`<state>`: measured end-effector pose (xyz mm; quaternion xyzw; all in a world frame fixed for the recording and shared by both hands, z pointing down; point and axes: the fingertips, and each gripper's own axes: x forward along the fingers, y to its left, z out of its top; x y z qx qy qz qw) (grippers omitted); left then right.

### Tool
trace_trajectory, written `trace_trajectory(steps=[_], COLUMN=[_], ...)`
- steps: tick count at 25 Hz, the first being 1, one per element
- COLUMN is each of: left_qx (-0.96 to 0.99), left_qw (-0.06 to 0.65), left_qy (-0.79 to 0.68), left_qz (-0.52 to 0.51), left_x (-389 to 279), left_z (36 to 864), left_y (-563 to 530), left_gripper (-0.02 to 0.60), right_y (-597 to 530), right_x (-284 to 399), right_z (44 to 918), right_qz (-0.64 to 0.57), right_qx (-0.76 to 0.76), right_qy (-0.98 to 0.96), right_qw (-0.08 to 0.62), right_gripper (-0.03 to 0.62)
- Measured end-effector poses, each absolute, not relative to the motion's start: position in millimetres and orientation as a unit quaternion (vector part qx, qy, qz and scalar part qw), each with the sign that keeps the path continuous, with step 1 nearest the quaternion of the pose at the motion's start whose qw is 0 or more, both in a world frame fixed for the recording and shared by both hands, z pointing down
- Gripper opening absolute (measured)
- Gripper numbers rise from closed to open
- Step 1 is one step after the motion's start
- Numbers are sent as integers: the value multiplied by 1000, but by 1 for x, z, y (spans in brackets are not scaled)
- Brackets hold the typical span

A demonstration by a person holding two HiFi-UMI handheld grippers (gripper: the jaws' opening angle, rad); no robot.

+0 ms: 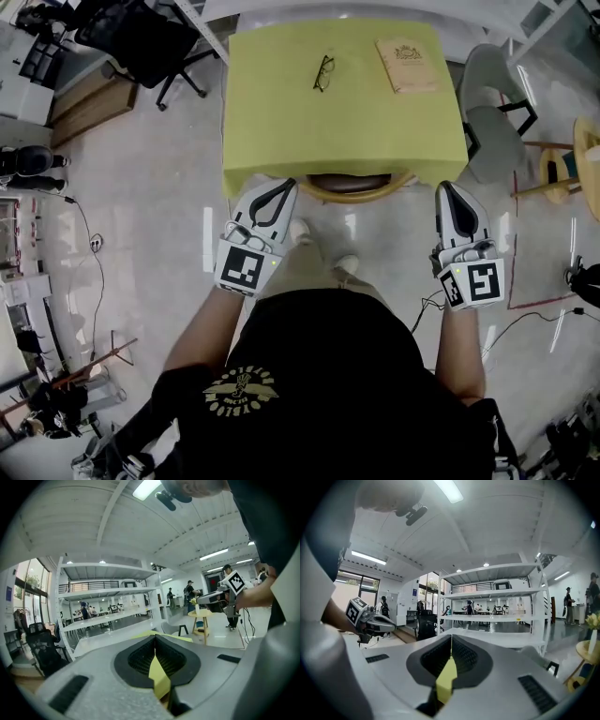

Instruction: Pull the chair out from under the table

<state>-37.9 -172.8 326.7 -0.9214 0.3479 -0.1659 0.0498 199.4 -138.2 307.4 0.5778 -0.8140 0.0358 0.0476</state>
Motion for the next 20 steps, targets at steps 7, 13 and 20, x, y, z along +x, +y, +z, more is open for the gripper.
trace_trajectory(steps=[7,13,20], left_qx=[-927,-934,-935], left_qw=[23,1,-15], left_qy=[306,257,177], left_qz=[-214,-249,-305], left_x=[-33,-13,3], left_z=[370,415,476], left_y=[-187,-206,-213], left_gripper=[11,11,11], right_y=[-151,-170,-185], right_x=[192,188,175], right_z=[347,389,444], right_qz=[57,76,95], right_qx=[557,536,494], right_qy=[-822,-827,-838], right_qw=[101,152,210], right_gripper=[11,11,11])
